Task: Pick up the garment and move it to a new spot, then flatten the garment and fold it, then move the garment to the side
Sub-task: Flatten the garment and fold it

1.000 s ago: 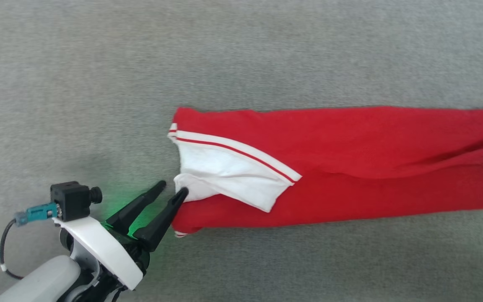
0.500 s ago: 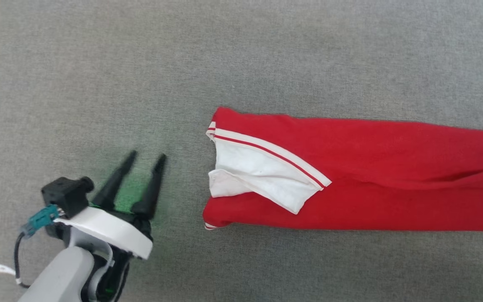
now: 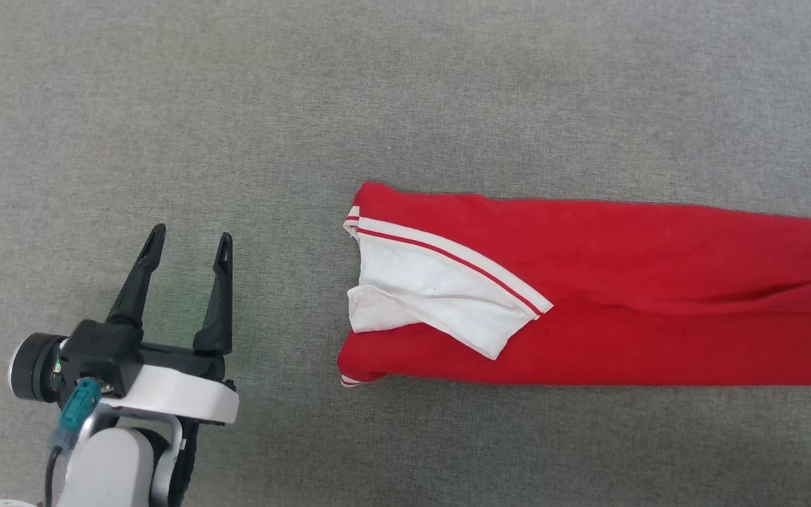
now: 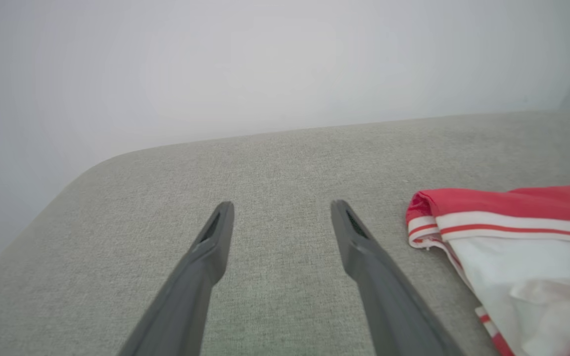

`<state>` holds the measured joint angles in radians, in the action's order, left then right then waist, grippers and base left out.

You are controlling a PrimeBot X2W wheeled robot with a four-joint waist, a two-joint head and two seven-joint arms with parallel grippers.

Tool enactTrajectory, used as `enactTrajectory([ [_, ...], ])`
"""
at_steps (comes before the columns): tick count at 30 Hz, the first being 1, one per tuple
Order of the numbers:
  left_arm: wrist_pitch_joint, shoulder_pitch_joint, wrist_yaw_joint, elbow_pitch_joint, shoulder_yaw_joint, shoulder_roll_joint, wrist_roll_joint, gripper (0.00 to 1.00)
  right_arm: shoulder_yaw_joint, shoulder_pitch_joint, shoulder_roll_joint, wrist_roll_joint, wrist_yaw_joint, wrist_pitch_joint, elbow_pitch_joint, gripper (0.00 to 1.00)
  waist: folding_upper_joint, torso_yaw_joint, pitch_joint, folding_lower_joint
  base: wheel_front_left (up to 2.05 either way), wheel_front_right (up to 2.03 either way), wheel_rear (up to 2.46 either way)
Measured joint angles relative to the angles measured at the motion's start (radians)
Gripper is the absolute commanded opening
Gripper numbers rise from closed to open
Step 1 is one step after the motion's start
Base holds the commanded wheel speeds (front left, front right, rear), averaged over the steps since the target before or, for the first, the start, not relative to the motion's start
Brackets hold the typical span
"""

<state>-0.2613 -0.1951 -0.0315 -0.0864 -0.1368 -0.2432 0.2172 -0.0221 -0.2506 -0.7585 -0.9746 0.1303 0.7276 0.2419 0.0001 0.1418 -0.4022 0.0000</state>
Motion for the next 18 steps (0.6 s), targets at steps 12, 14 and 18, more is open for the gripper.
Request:
enactTrajectory([
  [12,0.0,0.016,-0.075,0.022,0.119,0.089,-0.103,1.0,-0.028,-0.047,0.033,0.015,0.004,0.017,0.006,0.0,0.0,-0.029,-0.021,0.0,0.0,0.0,0.0],
  [14,0.0,0.016,-0.084,0.033,0.12,0.088,-0.104,1.0,-0.041,-0.052,0.036,0.017,0.005,0.009,0.008,0.0,0.0,-0.038,-0.022,0.0,0.0,0.0,0.0],
  [18,0.0,0.015,-0.093,0.053,0.125,0.087,-0.103,1.0,-0.077,-0.064,0.026,0.026,0.003,-0.008,0.023,0.0,0.0,-0.06,-0.027,0.0,0.0,0.0,0.0],
])
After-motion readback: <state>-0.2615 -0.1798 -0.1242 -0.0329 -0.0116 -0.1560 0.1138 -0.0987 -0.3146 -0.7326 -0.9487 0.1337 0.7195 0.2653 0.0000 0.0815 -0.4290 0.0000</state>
